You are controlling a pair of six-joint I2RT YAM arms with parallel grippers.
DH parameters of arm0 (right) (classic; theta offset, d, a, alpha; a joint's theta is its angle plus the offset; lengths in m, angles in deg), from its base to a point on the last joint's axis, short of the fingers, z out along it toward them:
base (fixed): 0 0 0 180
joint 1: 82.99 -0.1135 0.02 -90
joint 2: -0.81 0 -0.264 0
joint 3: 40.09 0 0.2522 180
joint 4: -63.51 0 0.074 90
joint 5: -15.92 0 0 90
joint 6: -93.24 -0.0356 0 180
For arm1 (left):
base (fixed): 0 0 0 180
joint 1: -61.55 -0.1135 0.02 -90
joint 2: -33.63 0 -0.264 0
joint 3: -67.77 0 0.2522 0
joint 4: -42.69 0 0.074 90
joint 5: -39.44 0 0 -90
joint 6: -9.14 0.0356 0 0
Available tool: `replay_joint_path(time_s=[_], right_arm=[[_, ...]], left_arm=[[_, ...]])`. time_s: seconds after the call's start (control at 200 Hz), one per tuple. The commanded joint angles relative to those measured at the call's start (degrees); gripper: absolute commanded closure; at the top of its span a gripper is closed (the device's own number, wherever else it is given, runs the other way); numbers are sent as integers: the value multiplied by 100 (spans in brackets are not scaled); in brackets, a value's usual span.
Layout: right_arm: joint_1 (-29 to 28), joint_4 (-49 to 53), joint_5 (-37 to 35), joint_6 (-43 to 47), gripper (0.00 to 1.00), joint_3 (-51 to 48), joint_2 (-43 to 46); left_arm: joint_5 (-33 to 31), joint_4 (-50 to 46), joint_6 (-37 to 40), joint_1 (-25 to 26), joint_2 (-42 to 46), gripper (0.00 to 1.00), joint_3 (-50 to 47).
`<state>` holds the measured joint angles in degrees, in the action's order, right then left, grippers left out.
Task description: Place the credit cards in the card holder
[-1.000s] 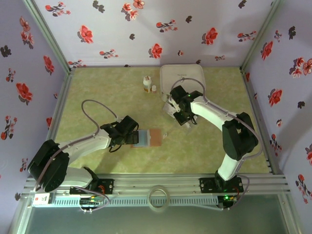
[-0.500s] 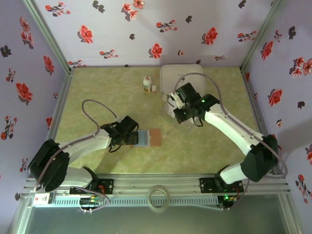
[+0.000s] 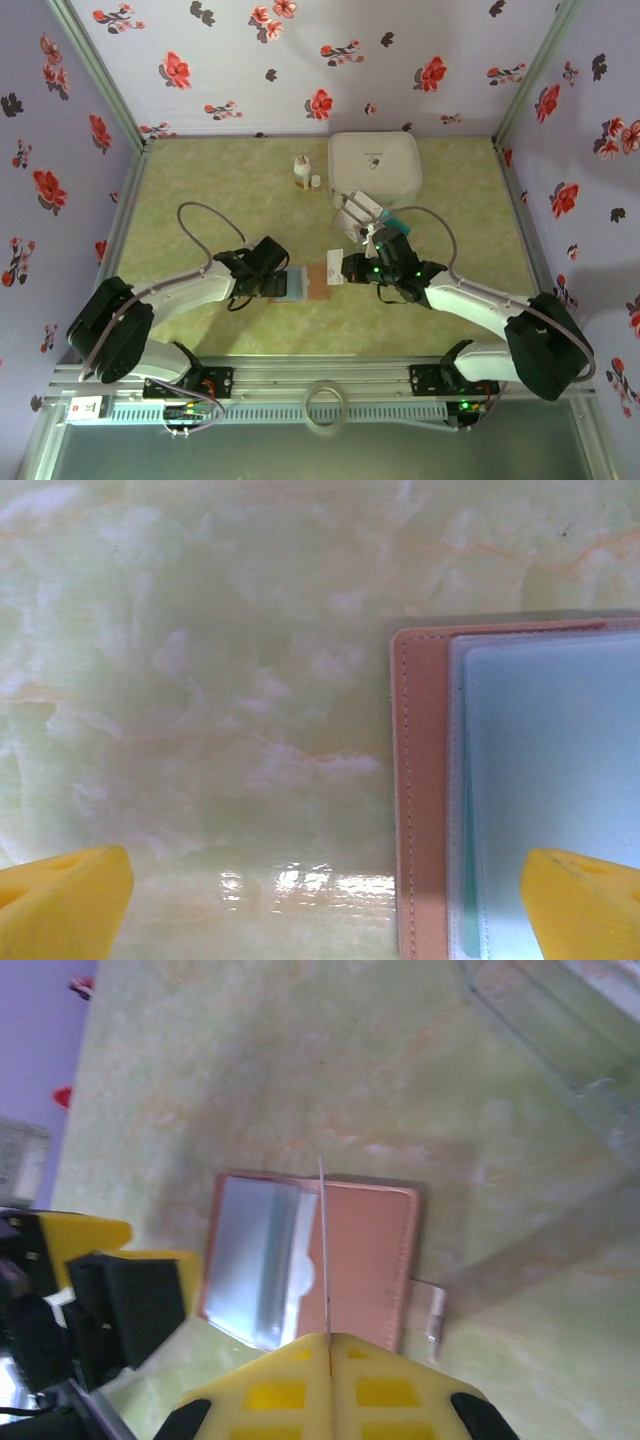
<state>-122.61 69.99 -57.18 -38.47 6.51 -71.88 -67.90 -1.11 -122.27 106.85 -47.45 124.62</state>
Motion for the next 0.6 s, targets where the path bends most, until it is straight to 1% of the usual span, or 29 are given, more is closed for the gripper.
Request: replay_joint_path(time_s=[0.0, 0.34, 0.595], right_arm=[[-110, -1429, 50, -674, 100, -199, -174], [-362, -2763, 86, -1121, 100, -357, -1165], [-424, -3243, 154, -1226, 100, -326, -1679]], left_arm=[[9, 22, 82, 72, -174, 0, 147], [-199, -29, 45, 76, -391, 0, 85], [-263, -46, -34, 76, -375, 0, -46]])
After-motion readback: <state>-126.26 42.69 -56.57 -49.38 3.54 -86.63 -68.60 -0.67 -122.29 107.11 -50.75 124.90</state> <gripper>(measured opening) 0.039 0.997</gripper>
